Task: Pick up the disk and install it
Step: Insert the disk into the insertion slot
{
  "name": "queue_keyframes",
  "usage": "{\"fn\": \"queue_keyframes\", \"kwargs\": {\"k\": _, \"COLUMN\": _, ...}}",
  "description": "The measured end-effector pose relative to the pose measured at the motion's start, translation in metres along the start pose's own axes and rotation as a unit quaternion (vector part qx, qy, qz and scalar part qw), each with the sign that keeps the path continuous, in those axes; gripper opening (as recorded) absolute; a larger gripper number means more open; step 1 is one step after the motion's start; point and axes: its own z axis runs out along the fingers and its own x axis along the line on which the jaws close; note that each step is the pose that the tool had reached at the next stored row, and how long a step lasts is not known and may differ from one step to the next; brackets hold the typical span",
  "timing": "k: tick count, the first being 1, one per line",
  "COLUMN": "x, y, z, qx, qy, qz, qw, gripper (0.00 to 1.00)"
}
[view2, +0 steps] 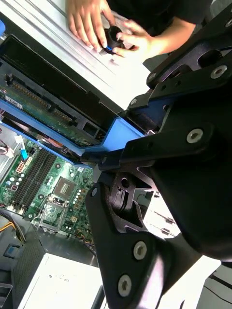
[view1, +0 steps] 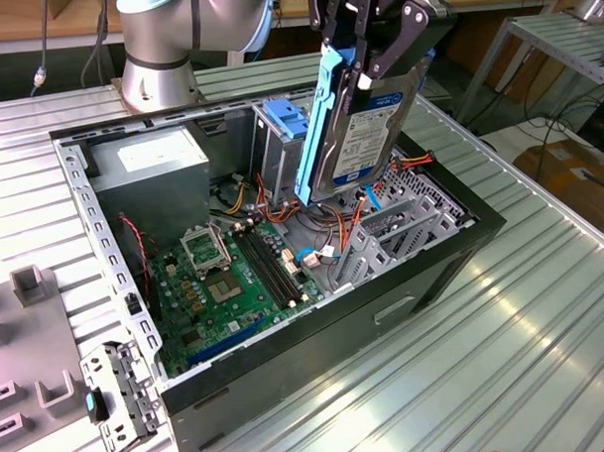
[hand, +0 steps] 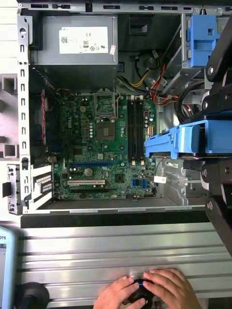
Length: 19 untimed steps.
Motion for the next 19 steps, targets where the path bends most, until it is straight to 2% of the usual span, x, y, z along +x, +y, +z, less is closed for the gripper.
{"fn": "queue_keyframes", "kwargs": {"k": 3, "x": 0.0004, "y": -0.0001, "z": 0.0002, "qx": 0.0000, "qy": -0.0001, "qz": 0.000, "qw": 1.00000, "gripper": 0.37}}
{"fn": "queue_keyframes", "kwargs": {"k": 6, "x": 0.0182, "y": -0.0008, "z": 0.0039, "qx": 0.0000, "qy": 0.0001, "qz": 0.000, "qw": 1.00000, "gripper": 0.37}}
{"fn": "queue_keyframes", "kwargs": {"k": 7, "x": 0.0227, "y": -0.0071, "z": 0.0075, "qx": 0.0000, "qy": 0.0000, "qz": 0.000, "qw": 1.00000, "gripper": 0.37}}
{"fn": "queue_keyframes", "kwargs": {"k": 9, "x": 0.0234, "y": -0.0159, "z": 0.0101, "qx": 0.0000, "qy": 0.0000, "qz": 0.000, "qw": 1.00000, "gripper": 0.37}}
{"fn": "queue_keyframes", "kwargs": {"k": 11, "x": 0.0232, "y": -0.0277, "z": 0.0141, "qx": 0.0001, "qy": 0.0003, "qz": 0.000, "qw": 1.00000, "gripper": 0.37}}
{"fn": "queue_keyframes", "kwargs": {"k": 12, "x": 0.0254, "y": -0.0336, "z": 0.0176, "qx": 0.0005, "qy": 0.0004, "qz": 0.000, "qw": 1.00000, "gripper": 0.37}}
{"fn": "queue_keyframes", "kwargs": {"k": 13, "x": 0.0276, "y": -0.0341, "z": 0.0188, "qx": 0.0006, "qy": 0.0005, "qz": 0.000, "qw": 1.00000, "gripper": 0.37}}
{"fn": "queue_keyframes", "kwargs": {"k": 15, "x": 0.0308, "y": -0.0424, "z": 0.0246, "qx": 0.0012, "qy": 0.0006, "qz": 0.000, "qw": 1.00000, "gripper": 0.37}}
{"fn": "queue_keyframes", "kwargs": {"k": 16, "x": 0.0304, "y": -0.0529, "z": 0.0284, "qx": 0.0021, "qy": 0.0007, "qz": 0.000, "qw": 1.00000, "gripper": 0.37}}
{"fn": "queue_keyframes", "kwargs": {"k": 18, "x": 0.0298, "y": -0.0663, "z": 0.0332, "qx": 0.0040, "qy": 0.0009, "qz": 0.000, "qw": 0.99999, "gripper": 0.37}}
{"fn": "queue_keyframes", "kwargs": {"k": 19, "x": 0.0295, "y": -0.0723, "z": 0.0356, "qx": 0.0063, "qy": 0.0013, "qz": 0.000, "qw": 0.99998, "gripper": 0.37}}
